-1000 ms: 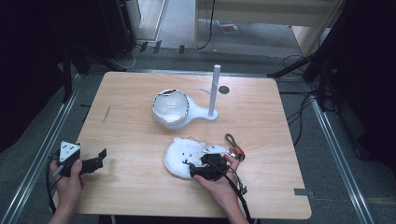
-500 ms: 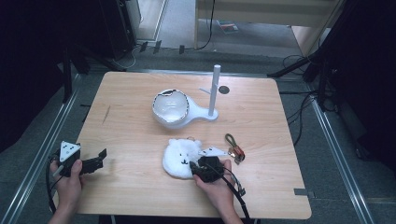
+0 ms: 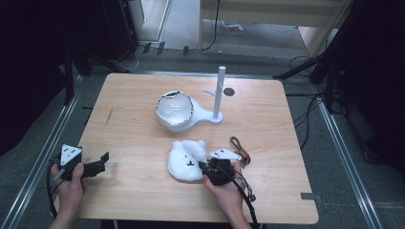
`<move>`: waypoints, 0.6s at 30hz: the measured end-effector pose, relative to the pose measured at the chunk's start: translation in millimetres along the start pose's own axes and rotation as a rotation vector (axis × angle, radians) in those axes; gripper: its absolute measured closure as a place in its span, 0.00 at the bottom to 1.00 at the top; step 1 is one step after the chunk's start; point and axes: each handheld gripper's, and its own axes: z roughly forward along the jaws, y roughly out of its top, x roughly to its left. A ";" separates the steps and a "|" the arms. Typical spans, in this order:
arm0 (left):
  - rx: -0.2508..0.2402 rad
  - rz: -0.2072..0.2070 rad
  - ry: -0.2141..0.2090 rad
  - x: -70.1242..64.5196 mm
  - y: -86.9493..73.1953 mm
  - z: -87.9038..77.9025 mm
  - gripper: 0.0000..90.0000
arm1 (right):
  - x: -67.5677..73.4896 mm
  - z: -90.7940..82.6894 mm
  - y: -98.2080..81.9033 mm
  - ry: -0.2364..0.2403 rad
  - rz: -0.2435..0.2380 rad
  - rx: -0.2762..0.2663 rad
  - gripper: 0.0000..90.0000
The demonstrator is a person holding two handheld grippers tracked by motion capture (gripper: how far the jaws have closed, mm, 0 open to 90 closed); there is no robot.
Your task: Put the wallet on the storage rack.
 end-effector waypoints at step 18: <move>0.003 -0.004 0.001 0.3 -0.1 -0.5 0.00 | -5.3 -34.5 29.1 -0.056 -0.001 -0.100 0.85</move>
